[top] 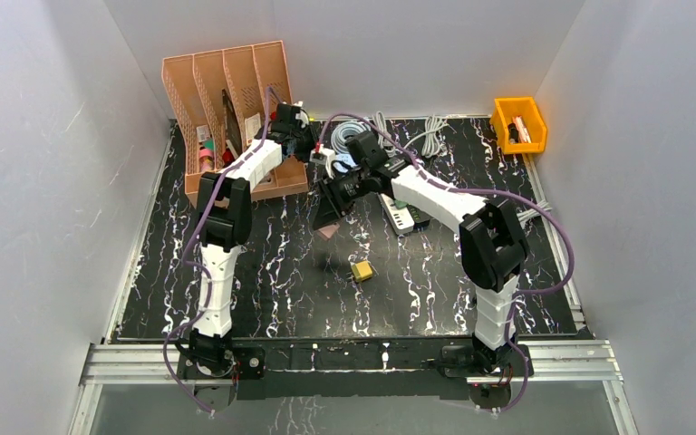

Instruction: Pull the plug off the socket

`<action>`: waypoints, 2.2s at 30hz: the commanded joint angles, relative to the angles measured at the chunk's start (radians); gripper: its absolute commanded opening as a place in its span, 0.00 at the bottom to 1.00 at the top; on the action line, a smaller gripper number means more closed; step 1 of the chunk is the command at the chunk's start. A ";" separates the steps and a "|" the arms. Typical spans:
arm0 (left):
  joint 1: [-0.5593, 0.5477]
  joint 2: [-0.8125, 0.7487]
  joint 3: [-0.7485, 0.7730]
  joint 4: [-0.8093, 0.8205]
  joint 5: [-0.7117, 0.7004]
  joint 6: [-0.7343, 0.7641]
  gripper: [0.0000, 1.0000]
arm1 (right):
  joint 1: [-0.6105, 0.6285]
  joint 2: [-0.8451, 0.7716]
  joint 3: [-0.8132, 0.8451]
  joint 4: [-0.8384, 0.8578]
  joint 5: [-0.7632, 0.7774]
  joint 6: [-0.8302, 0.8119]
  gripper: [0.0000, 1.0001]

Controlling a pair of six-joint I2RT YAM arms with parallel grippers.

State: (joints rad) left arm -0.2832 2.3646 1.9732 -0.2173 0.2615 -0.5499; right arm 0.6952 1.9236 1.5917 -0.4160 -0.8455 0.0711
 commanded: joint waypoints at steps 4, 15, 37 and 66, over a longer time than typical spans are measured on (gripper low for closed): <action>0.070 -0.109 -0.103 0.015 -0.015 0.072 0.29 | 0.019 0.100 -0.030 0.109 -0.011 0.020 0.00; 0.243 -0.431 -0.236 0.064 0.145 -0.006 0.93 | 0.061 0.360 0.253 0.025 0.008 -0.016 0.00; 0.261 -0.700 -0.530 0.056 0.005 0.097 0.98 | 0.017 0.038 0.103 0.232 0.389 0.040 0.98; 0.262 -0.711 -0.608 0.076 0.054 0.100 0.98 | -0.183 0.048 0.047 -0.026 1.091 0.020 0.66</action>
State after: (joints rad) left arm -0.0261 1.7115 1.3693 -0.1394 0.2897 -0.4545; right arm 0.5163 1.9610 1.6390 -0.4656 0.2306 0.1005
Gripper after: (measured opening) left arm 0.981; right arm 0.692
